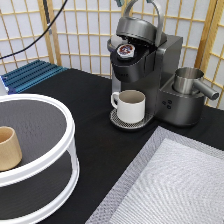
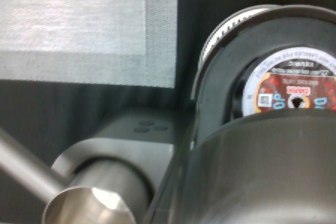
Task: Make coffee
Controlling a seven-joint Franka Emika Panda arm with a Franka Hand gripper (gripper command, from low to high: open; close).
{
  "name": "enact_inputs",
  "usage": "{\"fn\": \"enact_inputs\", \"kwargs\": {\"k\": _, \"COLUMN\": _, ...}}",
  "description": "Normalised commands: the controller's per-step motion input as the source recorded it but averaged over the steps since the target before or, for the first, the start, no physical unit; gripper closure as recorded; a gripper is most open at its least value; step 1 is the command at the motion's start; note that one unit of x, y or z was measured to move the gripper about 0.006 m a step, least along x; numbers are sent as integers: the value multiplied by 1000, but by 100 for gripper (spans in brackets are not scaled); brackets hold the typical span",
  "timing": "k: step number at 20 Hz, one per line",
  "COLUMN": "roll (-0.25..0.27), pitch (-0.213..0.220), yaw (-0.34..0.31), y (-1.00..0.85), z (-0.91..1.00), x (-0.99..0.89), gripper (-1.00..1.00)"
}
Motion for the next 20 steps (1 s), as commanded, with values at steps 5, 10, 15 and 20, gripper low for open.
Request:
{"fn": "enact_inputs", "kwargs": {"k": 5, "roll": -141, "pitch": 83, "yaw": -3, "y": 110, "z": -239, "x": 0, "gripper": -100}}
{"fn": "enact_inputs", "kwargs": {"k": 10, "roll": -54, "pitch": 83, "yaw": 0, "y": -37, "z": -174, "x": 41, "gripper": -100}}
{"fn": "enact_inputs", "kwargs": {"k": 15, "roll": 18, "pitch": 95, "yaw": 0, "y": -379, "z": -154, "x": 33, "gripper": -100}}
{"fn": "enact_inputs", "kwargs": {"k": 20, "roll": 116, "pitch": 108, "yaw": -3, "y": -667, "z": -375, "x": 53, "gripper": -100}}
